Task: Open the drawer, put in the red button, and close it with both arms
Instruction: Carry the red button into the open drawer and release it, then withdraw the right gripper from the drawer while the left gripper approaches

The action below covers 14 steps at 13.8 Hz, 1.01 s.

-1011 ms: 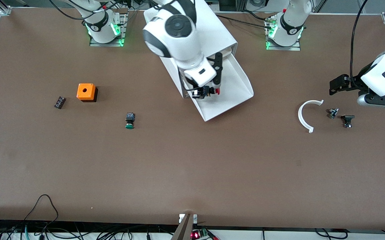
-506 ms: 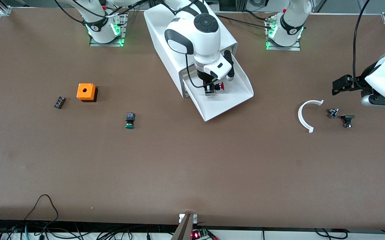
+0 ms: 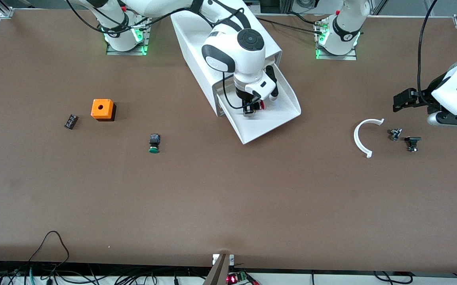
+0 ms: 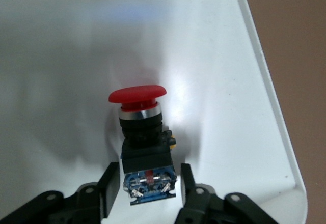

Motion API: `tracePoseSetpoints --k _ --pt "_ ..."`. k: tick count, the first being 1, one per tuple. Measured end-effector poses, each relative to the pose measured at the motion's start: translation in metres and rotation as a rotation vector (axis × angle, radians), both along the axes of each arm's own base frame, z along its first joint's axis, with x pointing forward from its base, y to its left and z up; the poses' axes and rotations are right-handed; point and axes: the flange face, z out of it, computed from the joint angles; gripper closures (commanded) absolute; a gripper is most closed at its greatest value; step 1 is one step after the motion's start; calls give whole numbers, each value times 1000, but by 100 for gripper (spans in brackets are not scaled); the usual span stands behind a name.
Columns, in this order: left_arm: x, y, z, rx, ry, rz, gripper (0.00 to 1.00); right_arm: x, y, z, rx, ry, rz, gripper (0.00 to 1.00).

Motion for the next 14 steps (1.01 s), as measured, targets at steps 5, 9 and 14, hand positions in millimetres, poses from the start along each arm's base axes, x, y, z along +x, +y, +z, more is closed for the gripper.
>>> tracePoseSetpoints --k 5,9,14 --pt "0 1 0 2 0 2 0 24 -6 53 86 -59 -219 0" --pt "1 -5 -3 16 6 -1 0 82 -56 136 187 -151 -414 0" --pt "15 -19 -59 -28 107 -17 0 172 -178 146 181 -128 -821 0"
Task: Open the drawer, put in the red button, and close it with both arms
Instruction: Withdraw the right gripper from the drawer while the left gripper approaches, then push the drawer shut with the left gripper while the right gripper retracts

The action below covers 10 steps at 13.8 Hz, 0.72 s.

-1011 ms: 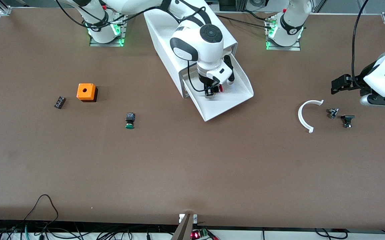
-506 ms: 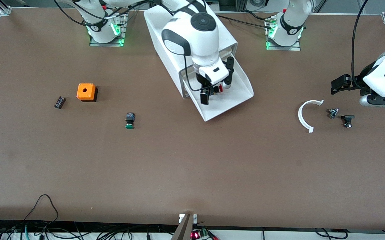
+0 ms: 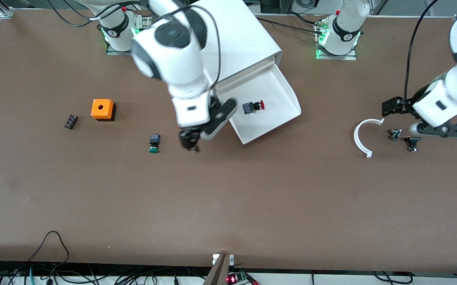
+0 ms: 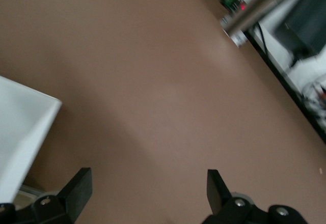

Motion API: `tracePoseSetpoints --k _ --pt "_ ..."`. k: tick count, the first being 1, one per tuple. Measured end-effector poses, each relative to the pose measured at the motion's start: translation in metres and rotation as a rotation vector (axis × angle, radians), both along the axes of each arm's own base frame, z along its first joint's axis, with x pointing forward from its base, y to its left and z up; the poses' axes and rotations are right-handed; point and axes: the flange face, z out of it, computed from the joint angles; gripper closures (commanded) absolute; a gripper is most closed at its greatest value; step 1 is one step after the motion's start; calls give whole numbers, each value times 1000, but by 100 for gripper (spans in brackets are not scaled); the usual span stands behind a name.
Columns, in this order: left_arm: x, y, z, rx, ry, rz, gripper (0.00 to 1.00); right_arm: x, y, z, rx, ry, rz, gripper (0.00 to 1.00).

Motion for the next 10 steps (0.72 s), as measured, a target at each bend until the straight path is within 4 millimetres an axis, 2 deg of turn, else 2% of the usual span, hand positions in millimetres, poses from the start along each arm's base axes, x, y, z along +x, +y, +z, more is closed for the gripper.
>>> tracePoseSetpoints --k 2,5,8,10 --pt "9 -16 -38 -59 30 5 0 30 -55 -18 -9 40 -163 0" --pt "19 -55 -95 -69 -43 91 0 54 -121 -50 -55 87 -387 0" --pt "7 -113 -155 -69 -94 220 0 55 -163 -80 -132 147 -612 0" --pt "-8 -146 -189 -73 -122 278 0 52 -192 -86 -158 199 -785 0"
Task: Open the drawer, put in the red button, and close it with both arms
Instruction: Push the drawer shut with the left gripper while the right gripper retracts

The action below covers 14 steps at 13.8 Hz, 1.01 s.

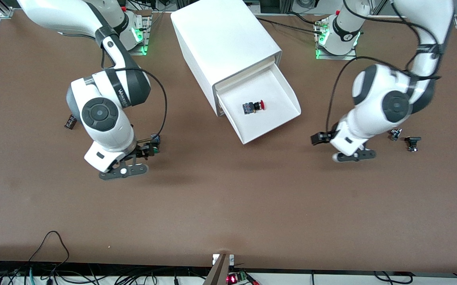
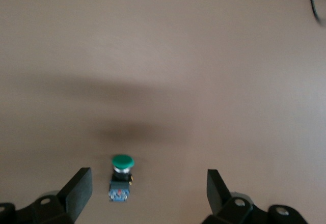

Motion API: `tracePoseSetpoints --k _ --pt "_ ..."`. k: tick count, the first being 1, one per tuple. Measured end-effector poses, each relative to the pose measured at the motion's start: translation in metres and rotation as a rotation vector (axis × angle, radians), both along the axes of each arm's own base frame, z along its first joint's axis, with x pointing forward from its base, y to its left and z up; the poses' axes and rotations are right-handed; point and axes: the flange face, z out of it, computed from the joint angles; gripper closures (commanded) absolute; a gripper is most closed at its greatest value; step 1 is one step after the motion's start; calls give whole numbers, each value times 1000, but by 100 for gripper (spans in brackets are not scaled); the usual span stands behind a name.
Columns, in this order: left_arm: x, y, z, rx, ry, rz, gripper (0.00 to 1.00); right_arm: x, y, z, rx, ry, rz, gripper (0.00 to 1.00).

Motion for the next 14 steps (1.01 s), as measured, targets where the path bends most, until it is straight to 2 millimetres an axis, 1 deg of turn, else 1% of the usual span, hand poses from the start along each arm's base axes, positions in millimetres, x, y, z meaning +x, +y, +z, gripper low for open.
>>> tracePoseSetpoints --k 1,2,4,5,7,9,10,12,13,14 --pt "-10 -14 -15 0 -5 27 0 0 -20 2 15 18 -75 0" --pt "-21 -29 -27 0 -3 50 0 0 -45 9 38 30 -139 0" --pt "-45 -58 -41 4 24 89 0 -2 -97 33 61 22 -233 0" --pt "-57 -74 -45 5 43 103 0 -8 -116 49 57 16 -264 0" --pt "-84 -105 -49 6 74 118 0 -23 -140 84 35 11 -307 0" --pt "-108 -127 -50 16 99 119 0 -36 -165 113 30 11 -354 0" --pt "-120 -136 -50 25 116 100 0 -41 -185 124 48 22 -353 0" --pt "-149 -155 -50 43 144 43 0 -48 -234 141 73 33 -312 0" --pt "-162 -162 -52 49 152 19 0 -52 -252 148 79 35 -298 0" --pt "-172 -167 -54 55 158 2 0 -57 -259 155 80 36 -290 0"
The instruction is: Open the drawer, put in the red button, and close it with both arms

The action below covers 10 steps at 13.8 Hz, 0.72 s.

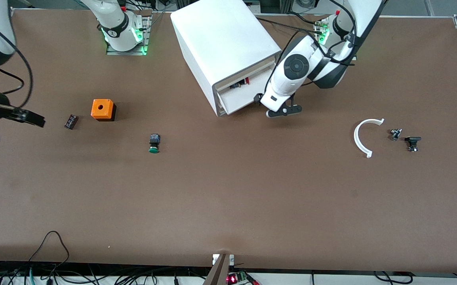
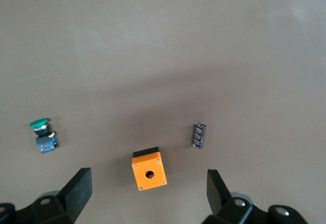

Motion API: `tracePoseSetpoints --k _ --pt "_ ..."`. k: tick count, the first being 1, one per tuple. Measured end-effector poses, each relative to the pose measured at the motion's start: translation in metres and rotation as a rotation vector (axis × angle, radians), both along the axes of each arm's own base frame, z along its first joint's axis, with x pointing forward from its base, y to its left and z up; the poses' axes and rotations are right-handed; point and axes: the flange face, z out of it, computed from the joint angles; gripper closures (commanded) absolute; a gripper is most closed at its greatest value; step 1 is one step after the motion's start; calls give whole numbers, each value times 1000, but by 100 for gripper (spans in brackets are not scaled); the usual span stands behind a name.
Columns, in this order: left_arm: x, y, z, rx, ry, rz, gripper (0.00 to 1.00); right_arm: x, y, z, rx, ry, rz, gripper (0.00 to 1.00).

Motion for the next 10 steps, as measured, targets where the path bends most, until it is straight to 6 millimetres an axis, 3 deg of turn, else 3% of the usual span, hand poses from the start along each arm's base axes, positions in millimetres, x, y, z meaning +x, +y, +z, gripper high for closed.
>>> tracePoseSetpoints --k 5,10 --pt "-26 -18 0 1 8 -58 0 -13 40 20 8 -9 66 0" --pt "-37 -27 3 -3 5 -85 0 -29 29 16 19 19 121 0"
